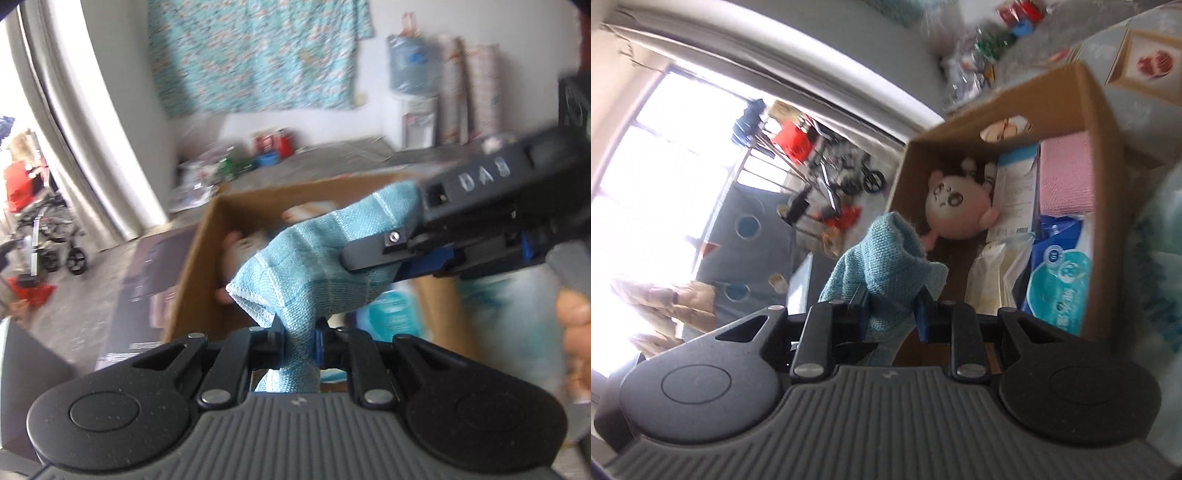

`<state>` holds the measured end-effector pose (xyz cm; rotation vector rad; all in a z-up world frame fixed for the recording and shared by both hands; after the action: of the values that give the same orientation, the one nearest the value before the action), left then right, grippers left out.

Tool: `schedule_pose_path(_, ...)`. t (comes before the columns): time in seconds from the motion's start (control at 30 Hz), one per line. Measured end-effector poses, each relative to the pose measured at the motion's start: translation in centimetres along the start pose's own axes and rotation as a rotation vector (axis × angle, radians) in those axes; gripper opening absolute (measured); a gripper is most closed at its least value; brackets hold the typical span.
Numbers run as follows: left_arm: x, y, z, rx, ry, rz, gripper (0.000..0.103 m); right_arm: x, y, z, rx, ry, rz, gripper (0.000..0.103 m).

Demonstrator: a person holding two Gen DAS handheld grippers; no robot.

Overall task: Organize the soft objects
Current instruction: 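Carry the blue cloth with both grippers into the box and open them, then move both grippers back to the pile of cloths on the floor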

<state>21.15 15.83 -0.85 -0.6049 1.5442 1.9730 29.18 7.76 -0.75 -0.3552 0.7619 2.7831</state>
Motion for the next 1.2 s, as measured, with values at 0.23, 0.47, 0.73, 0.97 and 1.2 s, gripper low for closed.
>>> schedule_pose_path(0.23, -0.1, -7.5, 2.6, -0.105, -0.006, 0.112, 0.015, -4.0, -7.6, -1.9, 0.094, -0.006, 0.121, 0.023)
schedule_pose_path(0.47, 1.6, -12.5, 3.2, -0.181, -0.049, 0.223, 0.016, -4.9, -13.7, -6.4, 0.162, -0.014, 0.223, 0.023)
schedule_pose_path(0.73, 2.8, -14.2, 2.8, -0.182, -0.049, 0.296, 0.028, -5.0, -15.4, -7.2, 0.226, 0.075, 0.249, 0.024)
schedule_pose_path(0.97, 2.0, -12.2, 2.8, -0.171, -0.041, 0.255, 0.059, -5.5, -14.8, -6.0, 0.262, 0.133, 0.249, 0.039)
schedule_pose_path(1.2, 1.9, -8.6, 3.8, -0.177, -0.023, 0.208, 0.069, -6.2, -11.6, -4.1, 0.260, 0.158, 0.189, 0.058)
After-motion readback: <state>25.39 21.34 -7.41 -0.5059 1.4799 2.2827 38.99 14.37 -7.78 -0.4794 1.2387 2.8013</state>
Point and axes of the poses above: each gripper's, at about its wrist camera, not at the fingertips, and y roughly against the way its jaws point, z to its left, x to its underside, the point moved 7 cm from there along -y, roughly the way its jaws point, and after that the axes turned 3 degrees about -x, right-handed, at the moved point
